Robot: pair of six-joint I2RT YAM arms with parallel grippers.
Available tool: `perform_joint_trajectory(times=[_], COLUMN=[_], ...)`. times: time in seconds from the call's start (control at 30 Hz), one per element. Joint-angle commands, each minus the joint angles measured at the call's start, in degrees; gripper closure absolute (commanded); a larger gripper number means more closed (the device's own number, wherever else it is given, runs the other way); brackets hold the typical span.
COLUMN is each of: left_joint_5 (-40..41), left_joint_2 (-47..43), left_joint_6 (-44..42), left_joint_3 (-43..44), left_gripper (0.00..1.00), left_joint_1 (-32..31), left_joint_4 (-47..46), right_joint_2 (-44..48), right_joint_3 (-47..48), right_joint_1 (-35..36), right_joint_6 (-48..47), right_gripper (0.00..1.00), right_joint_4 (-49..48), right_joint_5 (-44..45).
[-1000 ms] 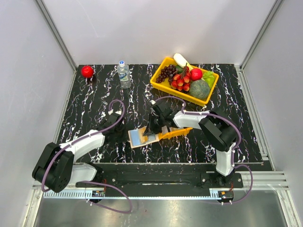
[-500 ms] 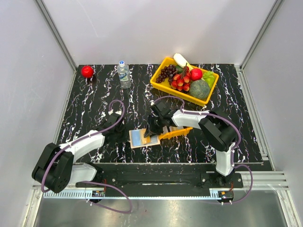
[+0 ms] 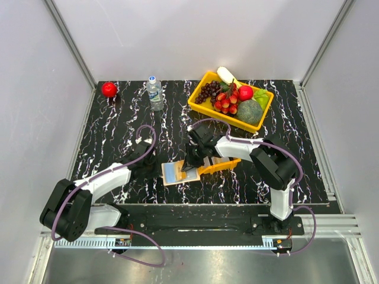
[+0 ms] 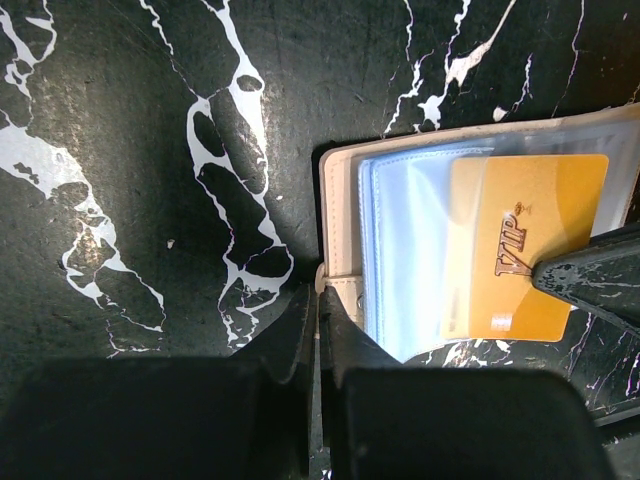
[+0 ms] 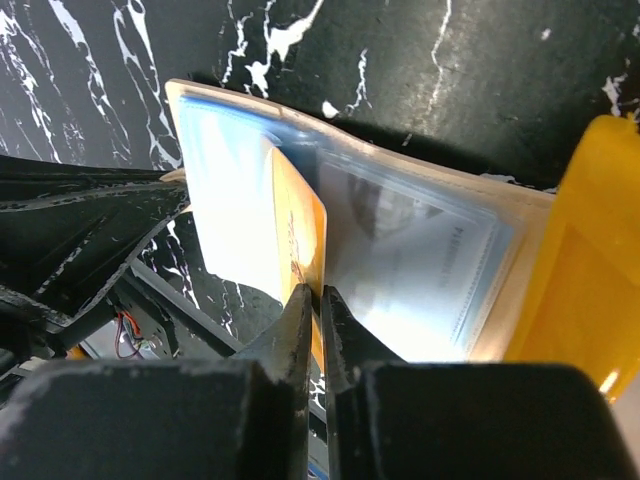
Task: Put the credit cards into the card holder
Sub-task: Insert the credit card into the card holder.
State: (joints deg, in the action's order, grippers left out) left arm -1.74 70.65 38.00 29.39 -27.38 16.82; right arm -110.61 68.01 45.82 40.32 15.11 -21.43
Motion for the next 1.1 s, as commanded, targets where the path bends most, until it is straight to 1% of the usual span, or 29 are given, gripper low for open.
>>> perform_joint_trajectory(times=[0.0,0.2,0.3,0.37,0.4,0.53,0.63,0.83,1.07], left_joint_5=[-0.3,-0.5,-0.4,-0.5,-0.5,-0.4,-0.3,-0.4,-0.7], left_joint_2=[-1.0,-1.0,-0.9,-0.7,-0.7,-0.8,-0.8,-0.8,-0.7], left_joint_6=[0.3,0.1,0.2,0.1,0.1,0.1,0.2,0.1,0.1], left_joint_3=[-0.2,-0.3,-0.1,0.0,0.0,-0.1,-0.1,0.1,0.1], left_gripper=[1.0,1.0,1.0,1.0,1.0,1.0,1.0,1.0,1.0], left_joint_1=[0.0,0.0,0.0,0.0,0.0,0.0,0.0,0.0,0.0], left_joint_4=[-1.5,-1.5,-1.6,-1.4,-1.4,-1.3,-1.3,-1.3,-1.7], right_joint_2=[0.2,-3.3,-5.4,-5.7,-5.4,-2.2,-0.5,-0.9,-3.1], right_joint_3=[2.3,3.9,4.9,5.0,5.0,4.7,4.6,5.9,8.1], right_joint_1=[1.1,1.6,1.7,1.8,1.8,1.7,1.7,1.9,3.9], right_joint_6=[-1.6,-1.3,-1.6,-2.3,-2.7,-3.7,-4.3,-5.1,-4.9], right_gripper=[0.92,0.92,0.91,0.87,0.84,0.77,0.75,0.71,0.71], right_joint_4=[0.6,0.9,2.8,4.5,5.4,6.8,6.8,5.9,4.8], right_joint_5=[-1.2,-4.9,-6.5,-4.7,-2.8,1.9,3.6,-0.4,-2.9])
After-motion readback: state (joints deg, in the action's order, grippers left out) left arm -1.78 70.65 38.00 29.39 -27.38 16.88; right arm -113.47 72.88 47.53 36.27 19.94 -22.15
